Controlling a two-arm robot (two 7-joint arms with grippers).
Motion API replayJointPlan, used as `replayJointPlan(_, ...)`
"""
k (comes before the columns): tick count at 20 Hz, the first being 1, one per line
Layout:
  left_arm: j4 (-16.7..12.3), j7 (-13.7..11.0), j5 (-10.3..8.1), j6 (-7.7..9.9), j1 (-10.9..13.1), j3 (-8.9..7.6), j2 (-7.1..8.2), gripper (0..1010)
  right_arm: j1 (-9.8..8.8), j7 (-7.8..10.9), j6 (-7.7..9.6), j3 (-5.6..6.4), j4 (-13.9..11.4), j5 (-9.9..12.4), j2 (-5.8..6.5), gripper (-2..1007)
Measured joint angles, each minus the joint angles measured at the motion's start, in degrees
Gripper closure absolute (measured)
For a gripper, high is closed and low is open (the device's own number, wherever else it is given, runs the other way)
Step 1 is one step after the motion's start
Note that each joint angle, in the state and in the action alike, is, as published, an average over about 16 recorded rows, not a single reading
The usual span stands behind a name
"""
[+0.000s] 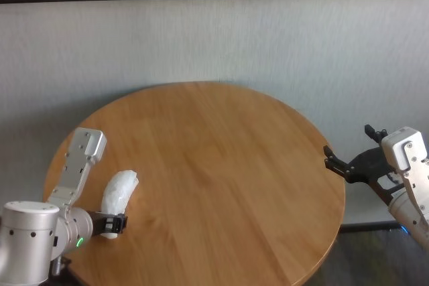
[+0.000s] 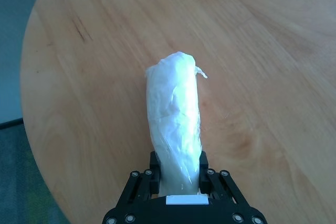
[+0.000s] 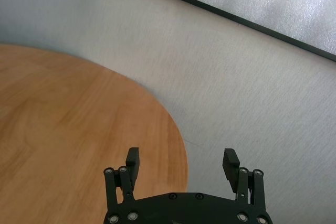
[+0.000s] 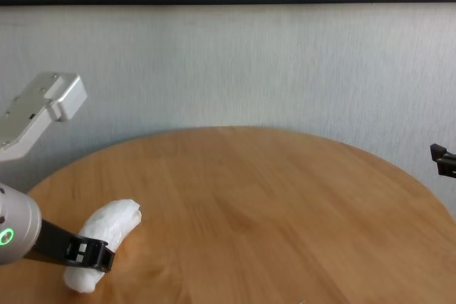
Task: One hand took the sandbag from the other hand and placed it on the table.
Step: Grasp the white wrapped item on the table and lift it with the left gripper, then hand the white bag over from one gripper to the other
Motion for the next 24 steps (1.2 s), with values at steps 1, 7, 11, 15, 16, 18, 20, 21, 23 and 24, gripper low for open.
replayJointPlan(1,0.00,0.00,0.00,0.00,0.00,0.00,0.00,585,0.00,0.00,0.00,0.00,0.00,0.00,0.00,4)
replayJointPlan(7,0.00,0.00,-0.02,0.00,0.00,-0.01,-0.01,609,0.00,0.00,0.00,0.00,0.00,0.00,0.00,4)
replayJointPlan(11,0.00,-0.01,-0.02,0.00,0.00,-0.01,-0.01,618,0.00,0.00,0.00,0.00,0.00,0.00,0.00,4)
replayJointPlan(15,0.00,-0.01,-0.02,0.00,0.00,-0.02,-0.01,620,0.00,0.00,0.00,0.00,0.00,0.00,0.00,4)
replayJointPlan(16,0.00,-0.01,-0.02,0.00,0.00,-0.02,-0.01,620,0.00,0.00,0.00,0.00,0.00,0.00,0.00,4)
replayJointPlan(18,0.00,-0.01,-0.02,0.00,0.00,-0.02,-0.01,620,0.00,0.00,0.00,0.00,0.00,0.00,0.00,4)
replayJointPlan(20,0.00,-0.01,-0.02,0.00,0.00,-0.02,-0.01,620,0.00,0.00,0.00,0.00,0.00,0.00,0.00,4)
replayJointPlan(21,0.00,-0.01,-0.02,0.00,0.00,-0.02,-0.01,620,0.00,0.00,0.00,0.00,0.00,0.00,0.00,4)
replayJointPlan(23,0.00,-0.05,-0.02,0.00,0.00,-0.01,-0.01,620,0.00,0.00,0.00,0.00,0.00,0.00,0.00,4)
replayJointPlan(24,-0.01,-0.11,0.00,-0.03,0.01,0.00,0.01,620,0.00,0.00,0.00,0.00,0.00,0.00,0.00,4)
